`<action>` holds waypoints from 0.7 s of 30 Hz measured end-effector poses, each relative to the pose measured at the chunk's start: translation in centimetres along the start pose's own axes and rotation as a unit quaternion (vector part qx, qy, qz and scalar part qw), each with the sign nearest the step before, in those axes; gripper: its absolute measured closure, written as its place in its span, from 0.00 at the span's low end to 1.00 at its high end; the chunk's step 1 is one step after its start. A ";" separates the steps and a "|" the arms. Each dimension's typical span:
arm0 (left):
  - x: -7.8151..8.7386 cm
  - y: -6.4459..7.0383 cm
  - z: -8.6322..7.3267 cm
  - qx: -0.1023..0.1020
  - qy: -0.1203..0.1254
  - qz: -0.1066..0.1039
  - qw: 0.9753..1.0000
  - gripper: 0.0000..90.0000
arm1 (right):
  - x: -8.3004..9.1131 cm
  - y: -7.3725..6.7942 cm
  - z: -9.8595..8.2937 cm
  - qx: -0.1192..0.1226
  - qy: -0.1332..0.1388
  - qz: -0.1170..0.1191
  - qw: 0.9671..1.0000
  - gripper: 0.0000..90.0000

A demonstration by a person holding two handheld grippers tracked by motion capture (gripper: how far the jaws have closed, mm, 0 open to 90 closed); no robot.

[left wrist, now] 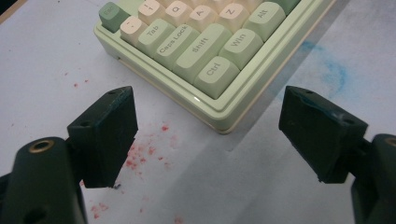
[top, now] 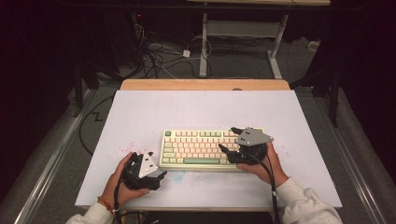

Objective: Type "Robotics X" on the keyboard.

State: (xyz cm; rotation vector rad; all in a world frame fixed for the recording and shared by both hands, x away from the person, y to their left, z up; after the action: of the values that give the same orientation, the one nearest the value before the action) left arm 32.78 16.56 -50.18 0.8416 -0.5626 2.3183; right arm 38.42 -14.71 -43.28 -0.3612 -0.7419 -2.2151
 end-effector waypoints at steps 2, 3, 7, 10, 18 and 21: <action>0.0 0.0 0.0 0.001 0.001 0.001 1.000 0.21 | 0.5 0.0 -0.2 0.005 -0.001 -0.005 1.000 0.32; 0.1 0.0 0.0 0.001 0.001 0.001 1.000 0.21 | 0.7 0.0 -0.4 0.007 -0.001 -0.010 1.000 0.32; 0.2 -0.1 0.1 0.002 0.003 0.004 1.000 0.21 | 1.7 0.2 -1.1 0.006 -0.002 -0.019 1.000 0.32; 0.2 -0.1 0.1 0.003 0.004 0.005 1.000 0.21 | 2.3 0.3 -1.7 0.006 -0.008 -0.026 1.000 0.32; 0.2 -0.3 0.2 0.016 0.002 0.007 1.000 0.23 | 4.2 0.8 -3.4 0.001 -0.011 -0.045 0.999 0.33; 0.3 -0.5 0.3 0.024 0.004 0.011 1.000 0.25 | 4.8 0.9 -4.1 -0.001 -0.015 -0.053 0.998 0.33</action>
State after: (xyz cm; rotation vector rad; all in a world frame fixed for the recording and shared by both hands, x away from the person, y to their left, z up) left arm 32.98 16.87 -49.69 0.8532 -0.5167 2.3616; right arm 35.75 -20.42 -43.91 -0.3639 -0.7918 -2.3142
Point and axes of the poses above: each handheld gripper's, and its own axes: x roughly backward along the jaws, z roughly out of its top, y roughly to its right, the point moved 4 cm from there along -x, roughly forward along the jaws, and after that the axes turned 8 degrees about x, right-handed, at the moved point
